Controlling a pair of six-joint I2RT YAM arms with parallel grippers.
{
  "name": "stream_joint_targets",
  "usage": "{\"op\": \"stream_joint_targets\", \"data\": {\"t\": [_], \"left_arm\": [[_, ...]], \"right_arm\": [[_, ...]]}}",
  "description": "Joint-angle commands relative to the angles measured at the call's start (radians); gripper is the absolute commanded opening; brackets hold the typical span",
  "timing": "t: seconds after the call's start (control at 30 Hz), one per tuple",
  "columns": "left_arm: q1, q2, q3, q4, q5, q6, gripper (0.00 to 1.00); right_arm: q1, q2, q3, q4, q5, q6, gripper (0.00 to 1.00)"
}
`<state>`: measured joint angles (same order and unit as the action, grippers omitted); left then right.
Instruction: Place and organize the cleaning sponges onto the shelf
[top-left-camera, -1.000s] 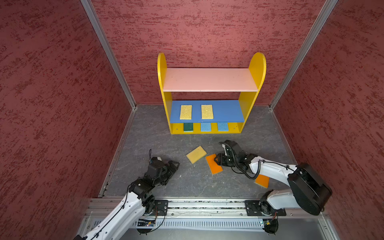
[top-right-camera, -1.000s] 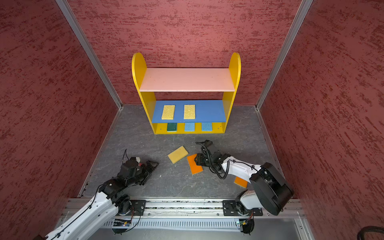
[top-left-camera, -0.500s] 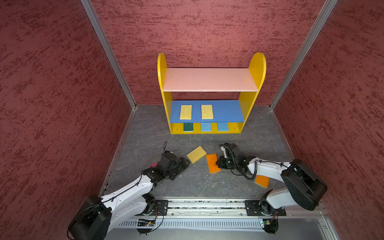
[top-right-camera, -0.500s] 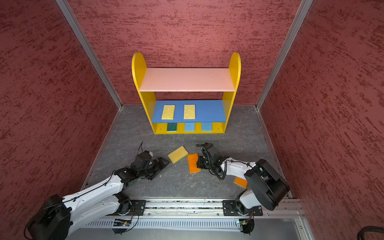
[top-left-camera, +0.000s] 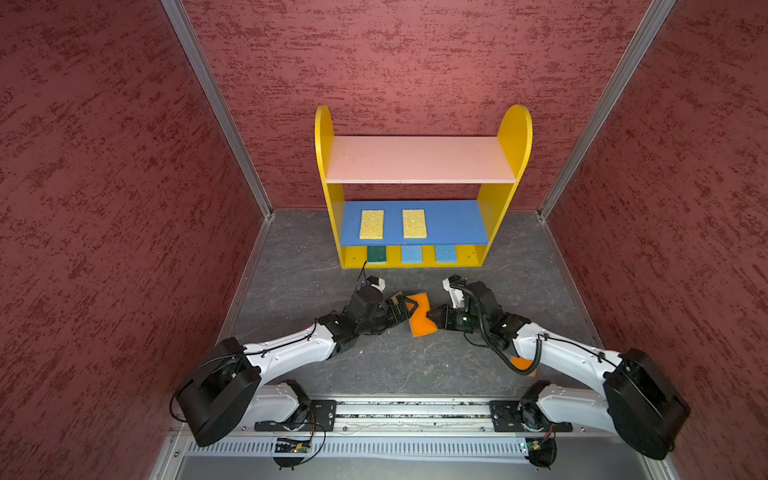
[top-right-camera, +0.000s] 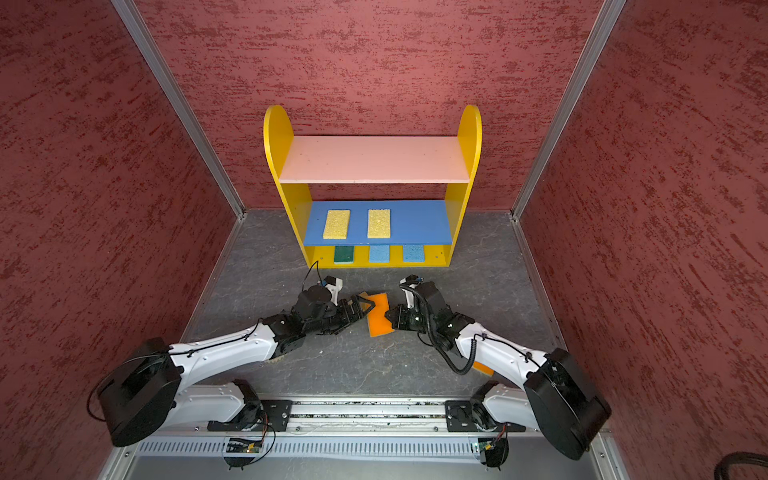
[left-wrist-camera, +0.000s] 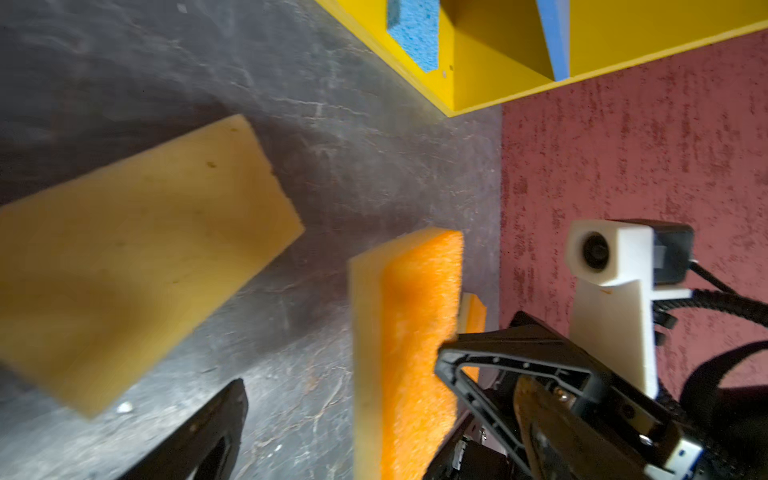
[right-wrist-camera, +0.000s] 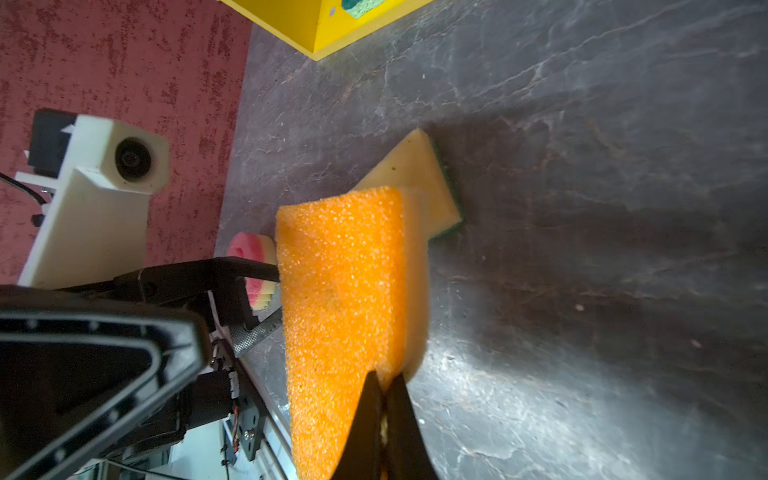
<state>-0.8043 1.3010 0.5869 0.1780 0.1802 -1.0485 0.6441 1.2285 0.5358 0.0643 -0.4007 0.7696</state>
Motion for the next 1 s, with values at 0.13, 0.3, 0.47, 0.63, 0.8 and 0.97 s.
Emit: {"op": "stream_joint_targets", "data": {"t": [0.13, 0.3, 0.47, 0.63, 0.8, 0.97], "left_arm": [[-0.035, 0.073, 0.046, 0.140, 0.059, 0.017, 0.88], [-0.039, 0.049, 0.063, 0.126, 0.045, 0.019, 0.41], [-0.039, 0.031, 0.083, 0.074, 0.026, 0.037, 0.16], [-0.036, 0.014, 0.082, 0.072, 0.016, 0.044, 0.07], [-0.030, -0.010, 0.084, 0.076, 0.032, 0.055, 0.05], [-0.026, -0.051, 0.055, 0.118, 0.025, 0.045, 0.05]], "right_arm": [[-0.001, -0.018, 0.036, 0.139, -0.141, 0.107, 0.00], [-0.001, -0.054, 0.044, 0.088, -0.099, 0.093, 0.00], [-0.001, -0.075, 0.023, 0.141, -0.109, 0.136, 0.05], [-0.001, -0.105, -0.004, 0.194, -0.136, 0.161, 0.50], [-0.001, -0.156, -0.080, 0.325, -0.180, 0.187, 0.69], [-0.001, -0.126, -0.128, 0.505, -0.239, 0.271, 0.71]]}}
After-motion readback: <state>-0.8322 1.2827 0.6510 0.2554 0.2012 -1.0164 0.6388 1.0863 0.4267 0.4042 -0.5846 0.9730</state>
